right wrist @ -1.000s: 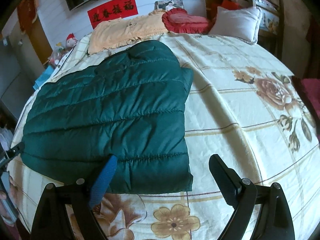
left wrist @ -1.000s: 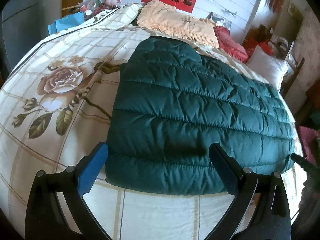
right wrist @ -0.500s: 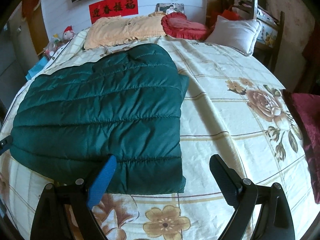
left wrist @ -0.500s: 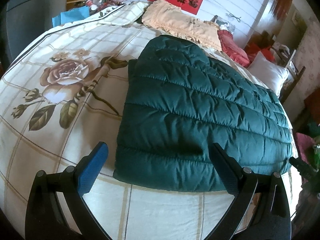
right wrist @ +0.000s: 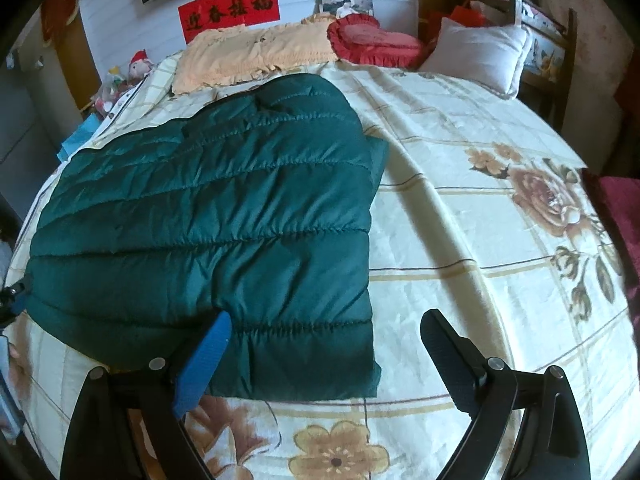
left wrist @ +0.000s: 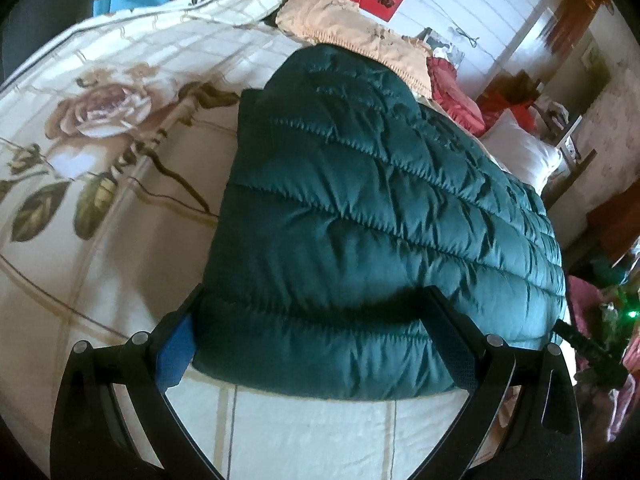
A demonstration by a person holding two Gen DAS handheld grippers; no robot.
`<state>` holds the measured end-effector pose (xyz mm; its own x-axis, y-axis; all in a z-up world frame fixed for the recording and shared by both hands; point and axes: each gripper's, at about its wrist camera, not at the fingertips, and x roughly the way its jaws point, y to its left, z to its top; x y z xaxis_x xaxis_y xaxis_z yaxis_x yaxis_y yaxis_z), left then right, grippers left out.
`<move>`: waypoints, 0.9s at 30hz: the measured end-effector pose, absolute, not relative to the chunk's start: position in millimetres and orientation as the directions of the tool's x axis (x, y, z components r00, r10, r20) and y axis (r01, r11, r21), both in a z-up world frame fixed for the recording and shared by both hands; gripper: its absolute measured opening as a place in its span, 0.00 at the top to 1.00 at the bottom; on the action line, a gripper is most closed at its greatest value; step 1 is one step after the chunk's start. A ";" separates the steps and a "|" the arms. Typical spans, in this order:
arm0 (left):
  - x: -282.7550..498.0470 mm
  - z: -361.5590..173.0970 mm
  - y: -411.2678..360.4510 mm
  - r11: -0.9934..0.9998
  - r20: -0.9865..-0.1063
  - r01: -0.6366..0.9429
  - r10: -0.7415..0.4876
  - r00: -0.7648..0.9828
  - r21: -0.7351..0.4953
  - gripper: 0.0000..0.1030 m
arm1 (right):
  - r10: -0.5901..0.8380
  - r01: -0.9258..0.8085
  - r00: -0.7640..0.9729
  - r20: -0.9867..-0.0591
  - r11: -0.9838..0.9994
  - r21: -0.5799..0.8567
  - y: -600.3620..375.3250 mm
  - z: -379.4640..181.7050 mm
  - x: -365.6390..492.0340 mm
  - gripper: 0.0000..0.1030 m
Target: Fold large clothes
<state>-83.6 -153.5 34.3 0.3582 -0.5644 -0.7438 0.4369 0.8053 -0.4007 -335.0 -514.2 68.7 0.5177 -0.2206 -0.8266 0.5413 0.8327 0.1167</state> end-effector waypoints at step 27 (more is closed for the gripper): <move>-58.1 20.1 -172.6 0.781 -0.728 0.435 -0.601 0.330 -0.448 0.00 | 0.127 0.392 0.685 -0.717 0.766 0.510 -540.4 30.4 -287.7 0.00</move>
<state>-58.1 -172.6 20.1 0.3297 -0.6010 -0.7281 0.4347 0.7812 -0.4481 -287.7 -540.4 30.4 0.6851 0.1268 -0.7173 0.3919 0.7658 0.5098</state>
